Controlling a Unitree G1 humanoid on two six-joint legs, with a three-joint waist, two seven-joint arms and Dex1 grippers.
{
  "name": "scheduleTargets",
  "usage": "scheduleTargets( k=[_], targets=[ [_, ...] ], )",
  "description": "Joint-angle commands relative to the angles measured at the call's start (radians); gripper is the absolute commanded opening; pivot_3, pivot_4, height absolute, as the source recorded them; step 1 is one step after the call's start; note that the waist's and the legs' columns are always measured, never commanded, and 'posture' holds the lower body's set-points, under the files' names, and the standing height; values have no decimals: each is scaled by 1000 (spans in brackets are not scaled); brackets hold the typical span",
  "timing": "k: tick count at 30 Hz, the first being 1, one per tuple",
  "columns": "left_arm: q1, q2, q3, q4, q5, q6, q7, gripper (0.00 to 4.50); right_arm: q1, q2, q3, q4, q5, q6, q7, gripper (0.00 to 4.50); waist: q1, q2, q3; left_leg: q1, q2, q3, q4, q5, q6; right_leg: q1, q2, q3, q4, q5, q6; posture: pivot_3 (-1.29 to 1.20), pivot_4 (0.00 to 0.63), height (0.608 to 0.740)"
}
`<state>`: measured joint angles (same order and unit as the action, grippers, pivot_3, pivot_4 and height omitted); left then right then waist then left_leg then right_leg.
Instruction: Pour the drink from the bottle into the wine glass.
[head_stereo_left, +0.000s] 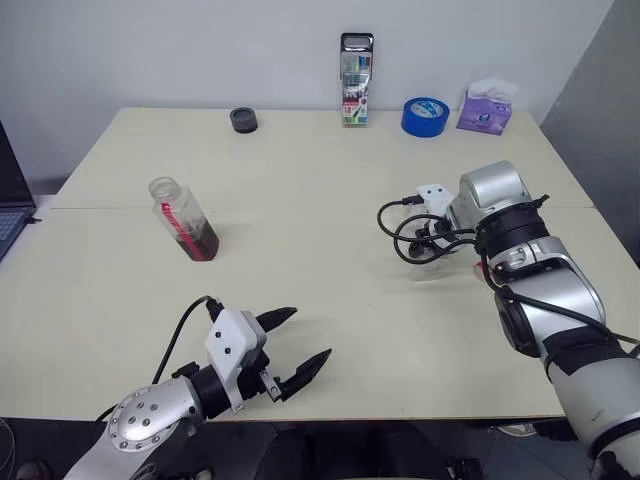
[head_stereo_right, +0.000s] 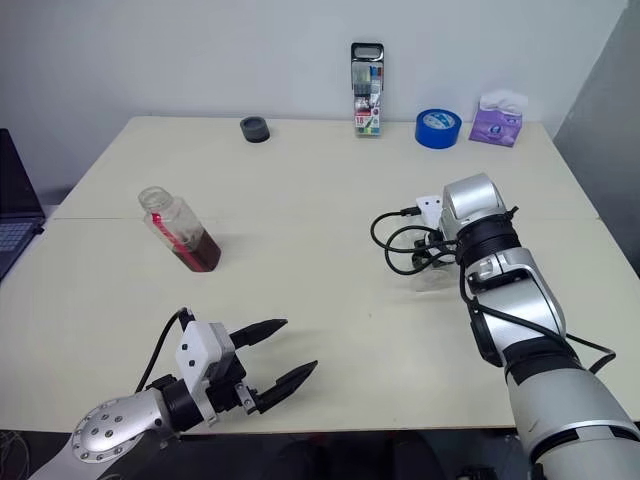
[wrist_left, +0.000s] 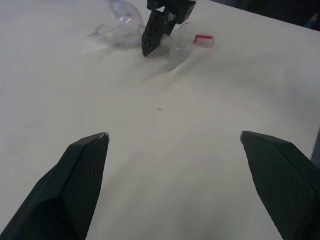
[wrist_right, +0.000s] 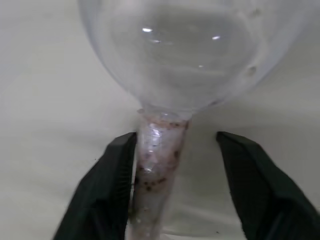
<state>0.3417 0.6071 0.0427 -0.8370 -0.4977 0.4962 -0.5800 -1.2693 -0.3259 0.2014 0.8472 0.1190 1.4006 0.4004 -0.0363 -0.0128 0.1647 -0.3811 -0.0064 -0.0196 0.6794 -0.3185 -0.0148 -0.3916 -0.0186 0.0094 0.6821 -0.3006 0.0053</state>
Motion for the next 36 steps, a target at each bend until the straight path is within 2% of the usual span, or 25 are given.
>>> scheduleTargets(
  k=[1,5,8,10,12,16,21,25,31,36],
  targets=[
    [7,11,-1,-56,-13,-2,-6,4500,-13,17,6,7,3,-11,35,1444,-2,0,0,0,0,0,0,0,0,0,0,0,0,0,0,0,150,740],
    [12,20,2,-60,-20,2,-12,4500,-20,24,3,4,-6,-33,51,190,-5,0,0,0,0,0,0,0,0,0,0,0,0,0,0,0,150,740],
    [21,26,5,-65,-25,2,-13,4500,-36,39,-23,-12,5,-136,80,198,-10,0,0,0,0,0,0,0,0,0,0,0,0,0,0,0,150,740],
    [37,17,10,-71,-29,0,0,4500,-47,61,-65,-16,17,-331,101,198,-19,1,1,0,0,0,0,0,0,-1,0,0,0,0,0,0,150,740],
    [62,1,11,-81,-33,-5,16,4500,-55,104,-163,4,58,-536,82,198,-21,1,1,-2,0,1,-1,0,0,-4,1,2,2,0,0,0,150,740],
    [103,-56,-2,-95,-20,-21,66,4500,5,189,-270,22,106,-917,90,198,-18,1,1,-4,0,1,-1,0,0,-5,1,1,0,0,0,0,150,740],
    [160,-130,-37,-116,47,-63,141,4500,135,282,-309,66,100,-1332,90,198,-7,-1,0,-4,0,2,-1,2,-3,-4,0,1,-2,0,1,0,150,740],
    [188,-163,17,-131,26,-70,178,4500,198,331,-284,146,45,-1571,50,198,-4,0,0,-4,0,3,-1,2,-3,-4,0,2,0,0,1,0,150,740],
    [208,-153,93,-143,-12,-55,174,4500,237,368,-284,255,0,-1722,-14,198,-11,0,0,-3,1,4,-1,2,-4,-4,0,3,1,0,0,0,150,740],
    [214,-138,104,-152,-26,-45,172,4500,301,360,-224,316,-85,-1670,-66,198,-11,0,0,-2,1,3,-1,2,-4,-3,0,3,0,0,0,0,150,740]
  ],
)
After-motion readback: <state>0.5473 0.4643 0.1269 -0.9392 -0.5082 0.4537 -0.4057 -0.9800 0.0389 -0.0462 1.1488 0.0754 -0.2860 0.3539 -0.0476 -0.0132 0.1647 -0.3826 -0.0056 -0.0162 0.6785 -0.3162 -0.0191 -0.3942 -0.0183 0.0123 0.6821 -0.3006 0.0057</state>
